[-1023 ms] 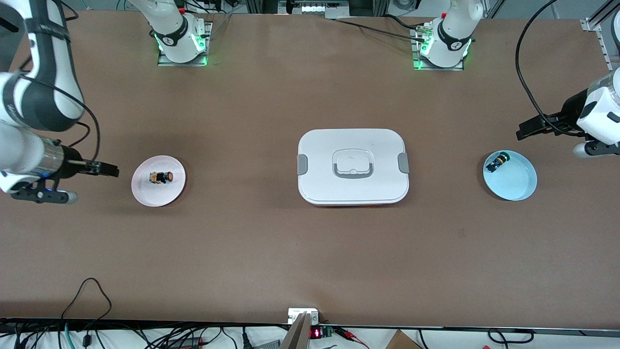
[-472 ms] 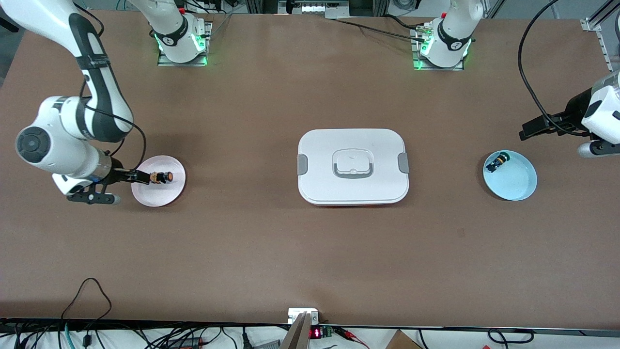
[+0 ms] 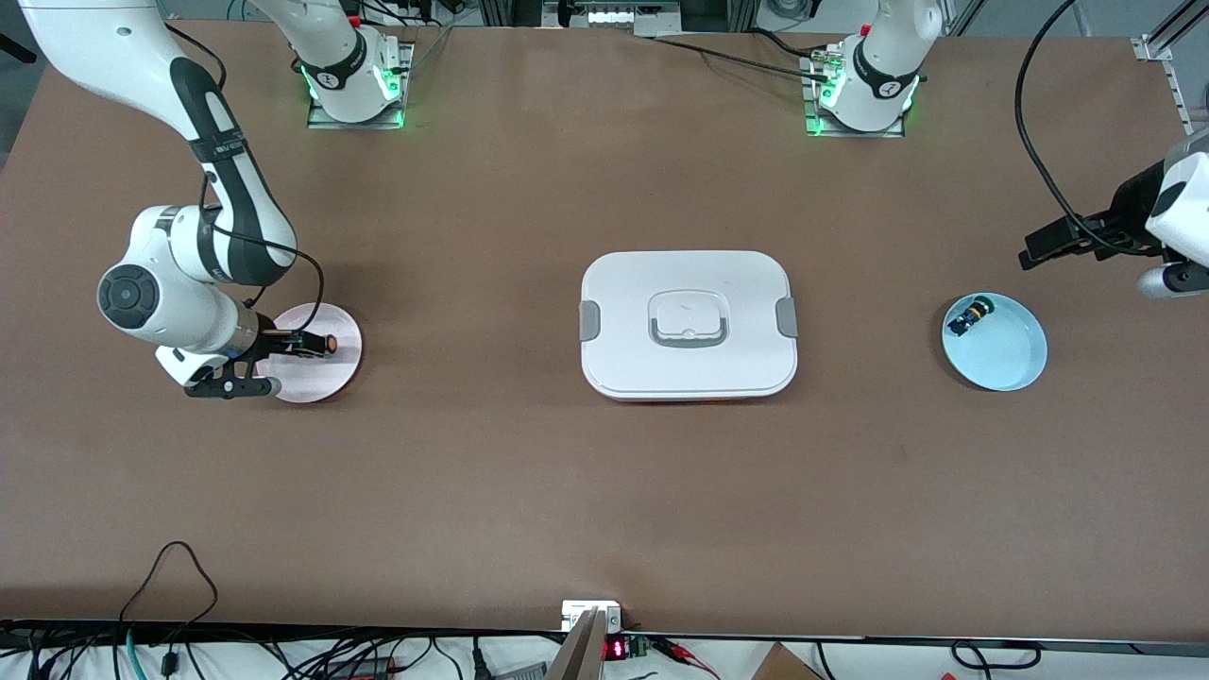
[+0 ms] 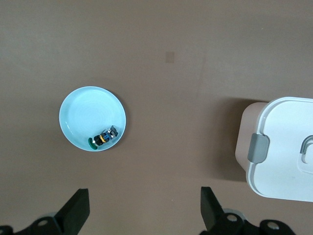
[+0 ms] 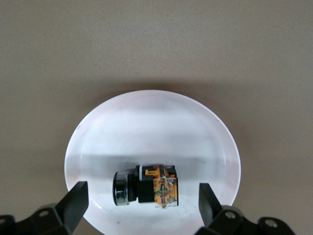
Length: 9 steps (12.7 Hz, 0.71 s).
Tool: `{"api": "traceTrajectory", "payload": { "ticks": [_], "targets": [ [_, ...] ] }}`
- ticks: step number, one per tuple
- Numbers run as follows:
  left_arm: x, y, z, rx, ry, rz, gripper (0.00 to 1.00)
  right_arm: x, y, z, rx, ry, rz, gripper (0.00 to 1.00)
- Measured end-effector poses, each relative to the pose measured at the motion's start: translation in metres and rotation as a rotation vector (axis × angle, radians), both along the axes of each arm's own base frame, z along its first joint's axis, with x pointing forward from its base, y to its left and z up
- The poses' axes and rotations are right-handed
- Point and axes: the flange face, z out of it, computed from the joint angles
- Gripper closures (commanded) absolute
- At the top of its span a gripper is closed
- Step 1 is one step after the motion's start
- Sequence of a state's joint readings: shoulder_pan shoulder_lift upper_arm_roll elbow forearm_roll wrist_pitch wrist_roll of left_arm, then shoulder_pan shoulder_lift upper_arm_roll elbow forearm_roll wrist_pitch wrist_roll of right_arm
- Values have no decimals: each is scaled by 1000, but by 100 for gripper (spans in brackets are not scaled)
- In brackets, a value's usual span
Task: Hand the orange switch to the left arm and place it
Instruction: 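Close the right gripper on the orange switch and lift it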
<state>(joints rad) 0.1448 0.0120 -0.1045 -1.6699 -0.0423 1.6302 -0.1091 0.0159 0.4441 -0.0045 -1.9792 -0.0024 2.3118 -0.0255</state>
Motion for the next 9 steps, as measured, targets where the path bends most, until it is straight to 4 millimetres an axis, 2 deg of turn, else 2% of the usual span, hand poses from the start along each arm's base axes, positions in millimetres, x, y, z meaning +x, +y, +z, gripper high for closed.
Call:
{"api": "traceTrajectory", "payload": {
  "ticks": [4, 9],
  "targets": [
    [-6, -5, 27, 4, -43, -8, 0, -3, -1, -22, 10, 19, 86, 0],
    [-5, -2, 24, 3, -33, -4, 0, -11, 0, -39, 14, 38, 109, 0]
  ]
}}
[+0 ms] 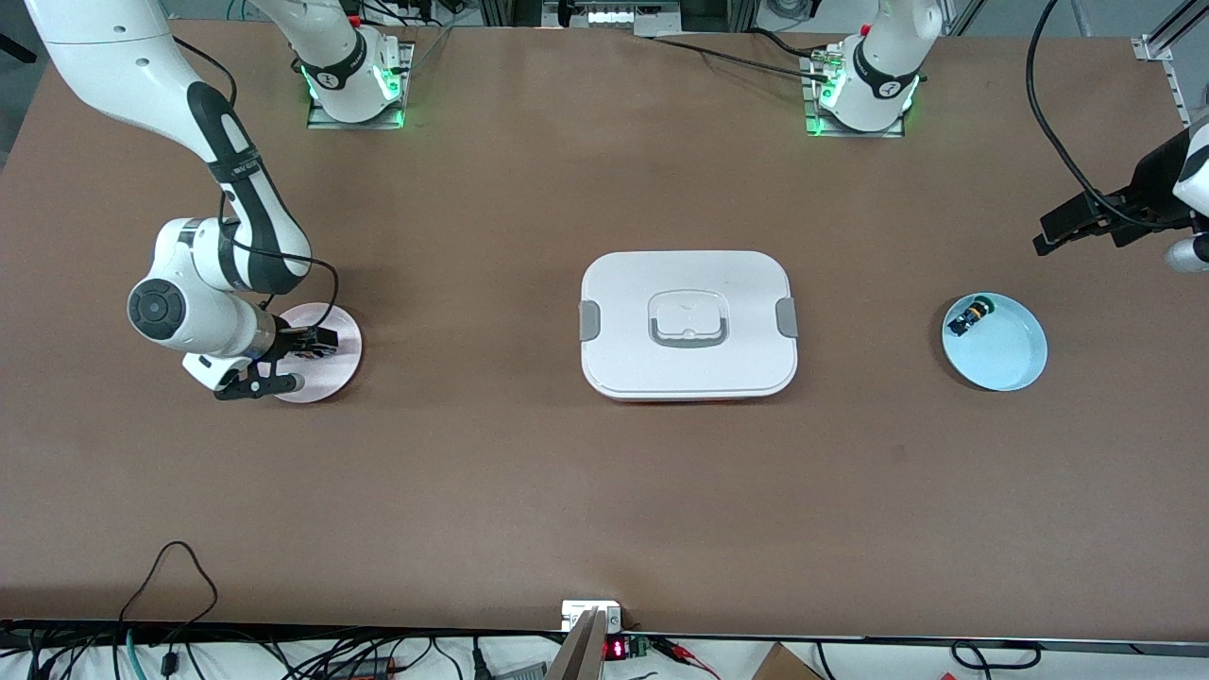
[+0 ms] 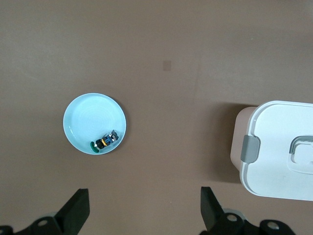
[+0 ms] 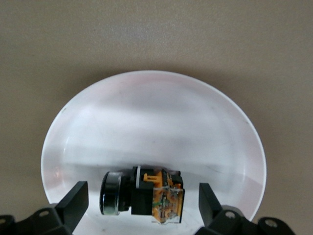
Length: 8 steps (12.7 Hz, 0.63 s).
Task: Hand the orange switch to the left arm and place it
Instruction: 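Close the right gripper on the orange switch and lift it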
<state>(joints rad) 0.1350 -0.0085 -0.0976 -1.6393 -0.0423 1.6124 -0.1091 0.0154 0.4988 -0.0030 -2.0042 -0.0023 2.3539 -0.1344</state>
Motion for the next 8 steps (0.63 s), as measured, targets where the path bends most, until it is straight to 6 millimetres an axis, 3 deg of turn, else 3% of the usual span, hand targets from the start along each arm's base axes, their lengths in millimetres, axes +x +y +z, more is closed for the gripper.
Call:
{"api": "traceTrajectory", "payload": {
  "ticks": [3, 4, 6, 7, 8],
  "targets": [
    [1, 0, -3, -1, 5, 0, 0, -13, 0, -17, 0, -14, 1, 0],
    [1, 0, -3, -1, 5, 0, 0, -18, 0, -23, 1, -14, 1, 11],
    [1, 0, -4, -1, 7, 0, 0, -20, -1, -24, 0, -17, 0, 56],
    [1, 0, -4, -1, 8, 0, 0, -20, -2, -21, 0, -18, -1, 66],
    [1, 0, -4, -1, 9, 0, 0, -19, 0, -19, 1, -15, 1, 68]
  ]
}}
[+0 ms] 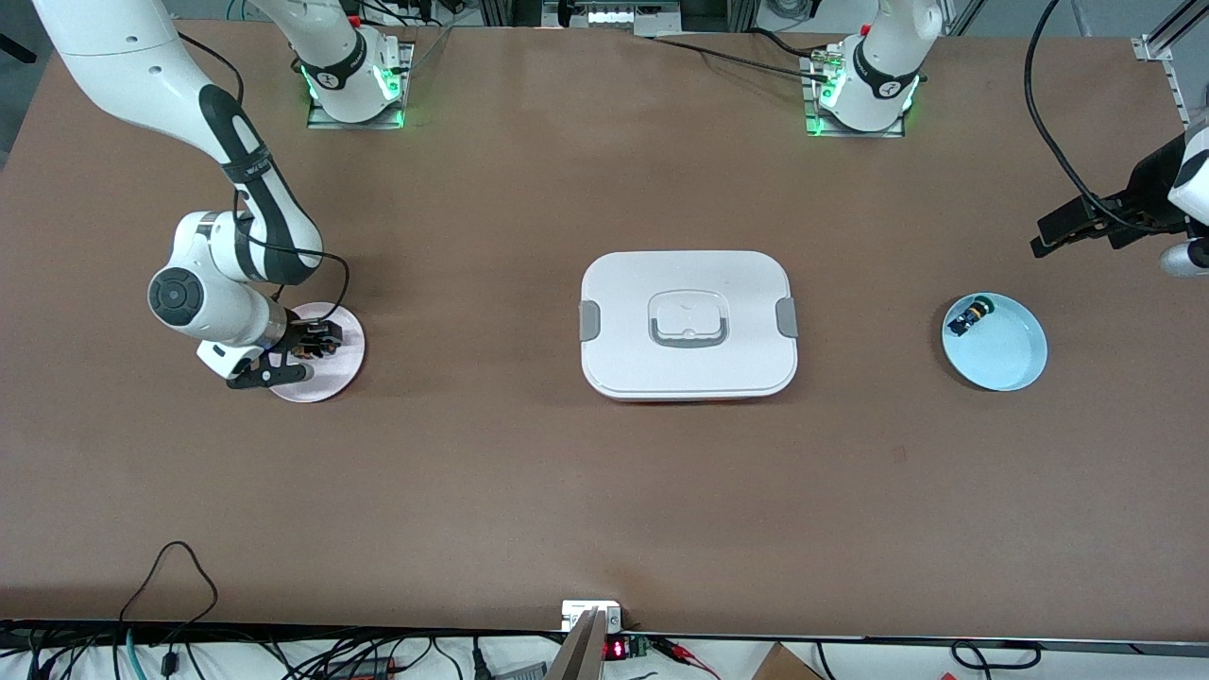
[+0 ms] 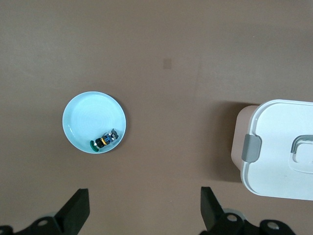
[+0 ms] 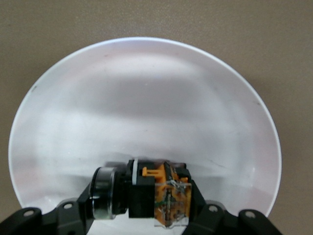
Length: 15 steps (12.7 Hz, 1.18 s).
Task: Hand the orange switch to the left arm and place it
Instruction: 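Close the right gripper on the orange switch and lift it, then carry the switch over the box with the right gripper while the left gripper approaches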
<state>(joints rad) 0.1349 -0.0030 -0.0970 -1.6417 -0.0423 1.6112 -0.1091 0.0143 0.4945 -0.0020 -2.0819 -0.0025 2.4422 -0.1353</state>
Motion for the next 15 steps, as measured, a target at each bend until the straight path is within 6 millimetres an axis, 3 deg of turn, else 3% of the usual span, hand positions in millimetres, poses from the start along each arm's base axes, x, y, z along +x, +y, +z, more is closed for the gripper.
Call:
{"api": "traceTrajectory", "payload": {
  "ticks": [3, 5, 7, 10, 12, 15],
  "targets": [
    [0, 1, 0, 0, 0, 1, 0, 13, 9, 16, 26, 27, -14, 68],
    [0, 1, -1, 0, 2, 2, 0, 31, 11, 46, 51, 38, -31, 68],
    [1, 1, -2, -1, 5, 2, 0, 48, 14, 92, 71, 19, 22, 68],
    [2, 1, -5, -1, 9, 2, 0, 63, 35, 181, 103, -42, 161, 68],
    [2, 2, -6, -1, 11, 2, 0, 64, 67, 239, 131, -73, 302, 68],
    [3, -1, -7, -2, 13, -2, 0, 56, 133, 308, 242, -118, 517, 70]
  ]
}}
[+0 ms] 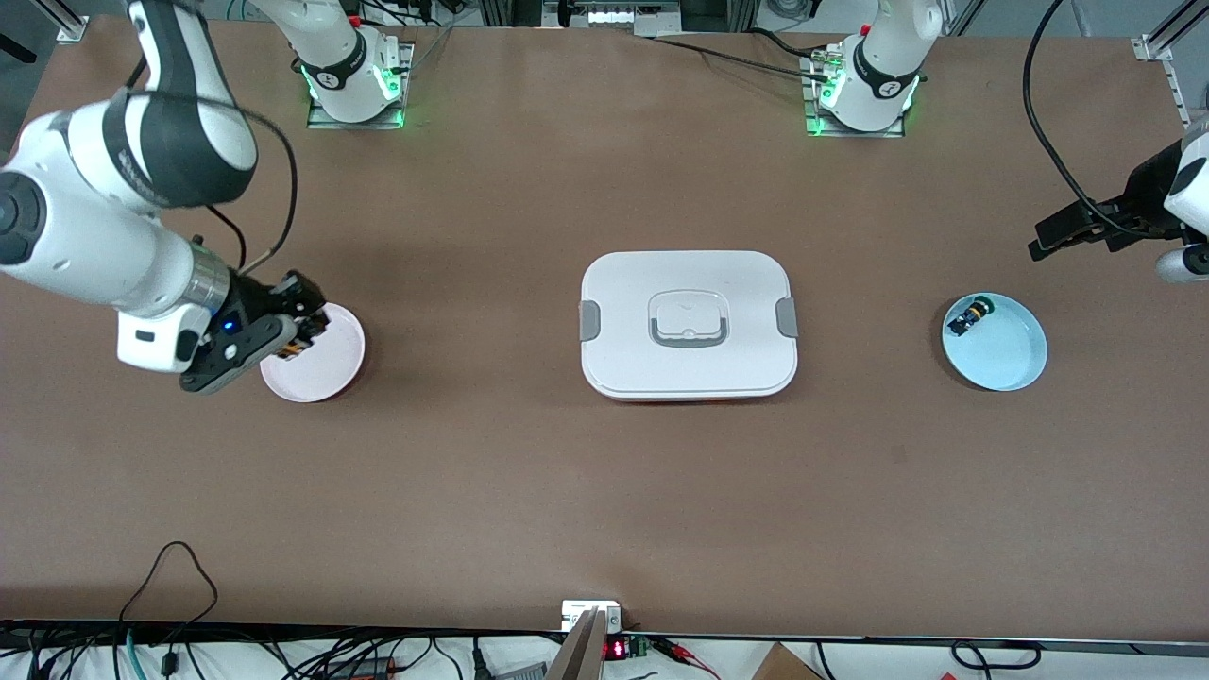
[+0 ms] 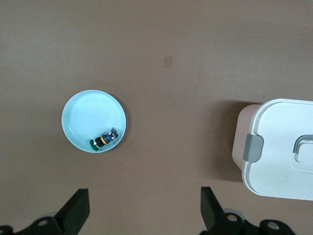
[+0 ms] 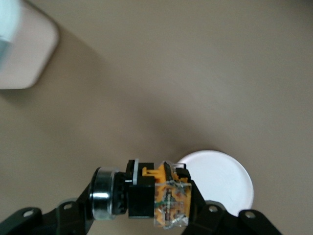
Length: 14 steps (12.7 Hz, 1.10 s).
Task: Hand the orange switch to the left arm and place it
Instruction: 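Carry the switch over the box with the right gripper while the left gripper approaches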
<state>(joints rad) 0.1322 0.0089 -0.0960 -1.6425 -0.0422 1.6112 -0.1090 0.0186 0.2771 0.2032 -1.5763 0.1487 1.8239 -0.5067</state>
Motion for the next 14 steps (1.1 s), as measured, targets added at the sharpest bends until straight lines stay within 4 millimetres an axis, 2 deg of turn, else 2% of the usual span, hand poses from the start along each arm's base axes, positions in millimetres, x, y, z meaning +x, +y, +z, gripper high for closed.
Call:
{"api": "traceTrajectory", "payload": {
  "ticks": [2, 5, 7, 11, 14],
  "targets": [
    [1, -7, 0, 0, 0, -13, 0, -6, 35, 34, 127, -38, 119, 71],
    [5, -8, -10, -4, 19, -27, 0, -7, 50, 58, 252, -114, 303, 71],
    [8, -3, -22, -52, 52, -48, 0, -7, 59, 64, 441, -167, 418, 71],
    [14, 4, -62, -400, 156, 27, 0, -6, 73, 63, 689, -261, 582, 71],
    [13, -19, -101, -654, 240, 80, 0, -6, 95, 53, 959, -328, 595, 71]
  ]
}}
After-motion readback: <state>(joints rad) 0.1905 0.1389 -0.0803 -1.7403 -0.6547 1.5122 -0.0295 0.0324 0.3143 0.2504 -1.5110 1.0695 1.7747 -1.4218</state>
